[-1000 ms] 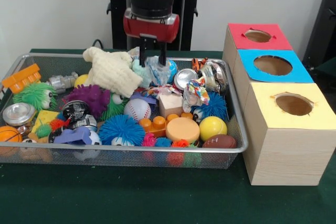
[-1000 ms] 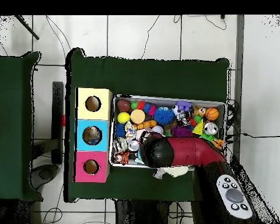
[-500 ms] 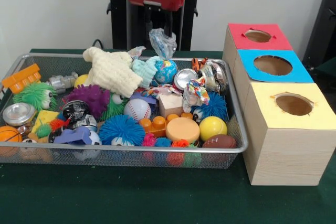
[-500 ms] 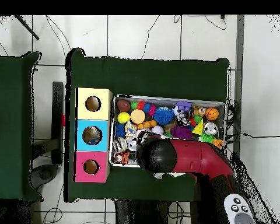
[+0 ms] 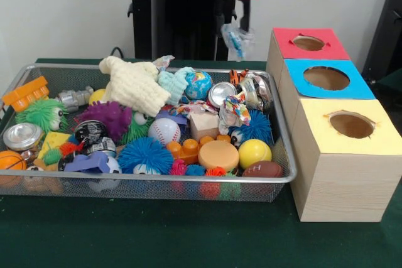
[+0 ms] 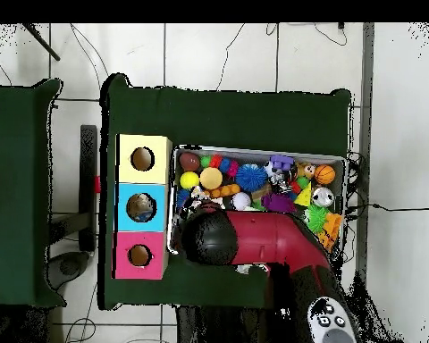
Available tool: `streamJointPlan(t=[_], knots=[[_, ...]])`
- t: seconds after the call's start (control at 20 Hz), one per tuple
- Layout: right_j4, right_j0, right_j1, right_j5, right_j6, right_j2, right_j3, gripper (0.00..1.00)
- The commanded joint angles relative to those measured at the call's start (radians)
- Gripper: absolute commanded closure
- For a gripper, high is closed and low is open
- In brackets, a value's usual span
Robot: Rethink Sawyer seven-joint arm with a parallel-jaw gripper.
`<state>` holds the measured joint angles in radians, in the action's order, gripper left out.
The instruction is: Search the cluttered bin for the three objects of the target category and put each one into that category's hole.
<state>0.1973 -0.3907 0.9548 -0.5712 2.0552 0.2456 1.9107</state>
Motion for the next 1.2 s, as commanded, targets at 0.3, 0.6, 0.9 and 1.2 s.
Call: streamJointPlan(t=[0.3, 0.6, 0.9, 1.2], knots=[[-0.127, 0.15, 0.001, -0.042, 0.207, -0.027, 0.07, 1.0], [-0.146, 0.224, -0.065, -0.058, 0.223, -0.081, -0.026, 1.0], [-0.14, 0.249, -0.177, -0.01, 0.203, -0.124, -0.115, 1.0], [-0.144, 0.27, -0.236, 0.062, 0.212, -0.155, -0.134, 1.0]])
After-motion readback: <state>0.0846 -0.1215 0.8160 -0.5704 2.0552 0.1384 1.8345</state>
